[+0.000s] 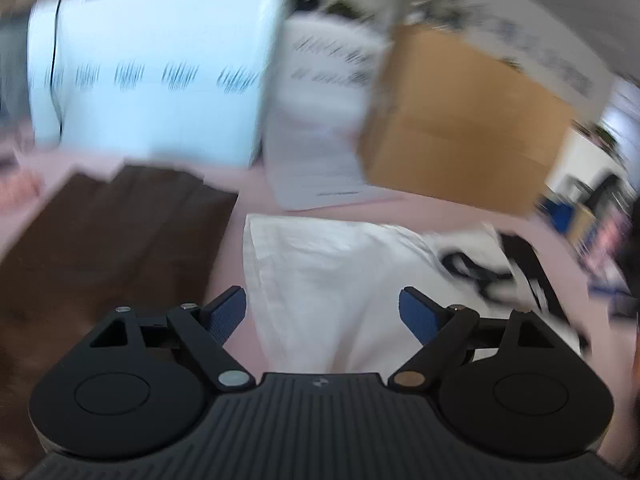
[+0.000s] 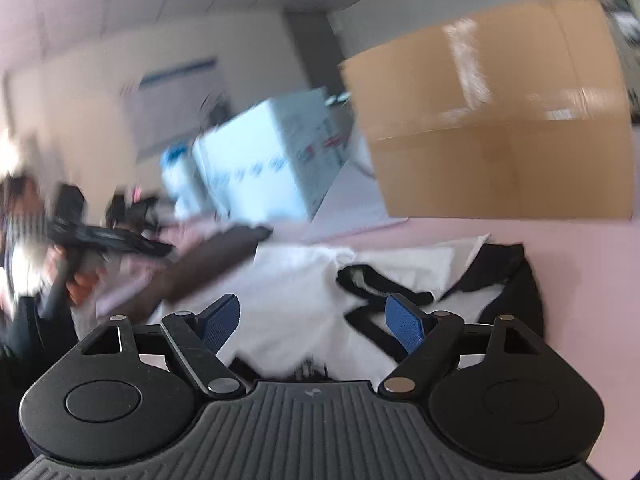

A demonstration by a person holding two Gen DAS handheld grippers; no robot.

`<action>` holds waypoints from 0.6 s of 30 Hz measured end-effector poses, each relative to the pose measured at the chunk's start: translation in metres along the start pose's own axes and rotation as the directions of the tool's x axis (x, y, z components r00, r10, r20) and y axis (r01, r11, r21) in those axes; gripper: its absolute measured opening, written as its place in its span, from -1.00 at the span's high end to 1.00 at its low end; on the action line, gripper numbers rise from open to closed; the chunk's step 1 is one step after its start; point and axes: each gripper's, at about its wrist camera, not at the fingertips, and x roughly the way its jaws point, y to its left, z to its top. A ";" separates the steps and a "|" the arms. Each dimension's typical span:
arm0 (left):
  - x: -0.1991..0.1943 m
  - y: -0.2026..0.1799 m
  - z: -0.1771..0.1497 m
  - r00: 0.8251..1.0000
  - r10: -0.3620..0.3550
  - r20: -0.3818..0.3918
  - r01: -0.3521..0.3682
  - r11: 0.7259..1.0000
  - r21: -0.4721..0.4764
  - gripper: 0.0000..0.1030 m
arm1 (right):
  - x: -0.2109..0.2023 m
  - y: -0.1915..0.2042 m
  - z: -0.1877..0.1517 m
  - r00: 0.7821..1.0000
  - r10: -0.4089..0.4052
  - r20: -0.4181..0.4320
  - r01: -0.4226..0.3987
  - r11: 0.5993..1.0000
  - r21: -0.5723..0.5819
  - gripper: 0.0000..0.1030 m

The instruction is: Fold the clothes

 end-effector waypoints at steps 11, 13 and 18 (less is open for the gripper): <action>0.130 0.030 0.047 0.988 0.111 -0.111 -0.131 0.973 -0.191 -0.02 | 0.029 -0.004 -0.032 0.986 -0.010 -0.165 0.007 1.000 -0.020 -0.62; 0.131 0.026 0.046 0.987 0.135 -0.089 -0.148 0.977 -0.156 0.06 | 0.032 -0.003 -0.037 0.980 -0.012 -0.199 0.003 0.999 -0.044 -0.63; 0.130 0.018 0.046 0.978 0.205 -0.050 -0.208 0.976 -0.072 0.03 | 0.033 0.002 -0.043 0.975 -0.014 -0.223 0.002 0.999 -0.054 -0.67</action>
